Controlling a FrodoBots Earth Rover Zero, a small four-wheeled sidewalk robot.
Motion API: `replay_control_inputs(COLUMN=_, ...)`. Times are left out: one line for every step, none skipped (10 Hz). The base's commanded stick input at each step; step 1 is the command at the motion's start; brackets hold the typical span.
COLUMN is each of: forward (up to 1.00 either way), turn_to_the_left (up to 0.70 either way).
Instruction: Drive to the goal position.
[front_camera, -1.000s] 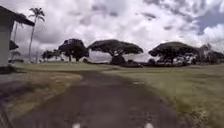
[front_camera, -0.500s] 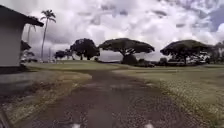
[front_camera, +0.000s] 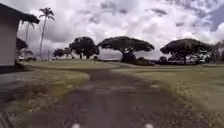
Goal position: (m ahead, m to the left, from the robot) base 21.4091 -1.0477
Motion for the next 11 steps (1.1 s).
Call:
replay_control_inputs(forward=0.70, turn_to_the_left=0.00)
replay_control_inputs(forward=0.70, turn_to_the_left=0.00)
replay_control_inputs(forward=0.70, turn_to_the_left=0.00)
replay_control_inputs(forward=0.70, turn_to_the_left=0.00)
replay_control_inputs(forward=0.70, turn_to_the_left=0.00)
replay_control_inputs(forward=0.70, turn_to_the_left=0.00)
replay_control_inputs(forward=0.70, turn_to_the_left=0.00)
replay_control_inputs(forward=0.70, turn_to_the_left=0.00)
replay_control_inputs(forward=0.70, turn_to_the_left=0.00)
replay_control_inputs(forward=0.70, turn_to_the_left=0.00)
replay_control_inputs(forward=0.70, turn_to_the_left=0.00)
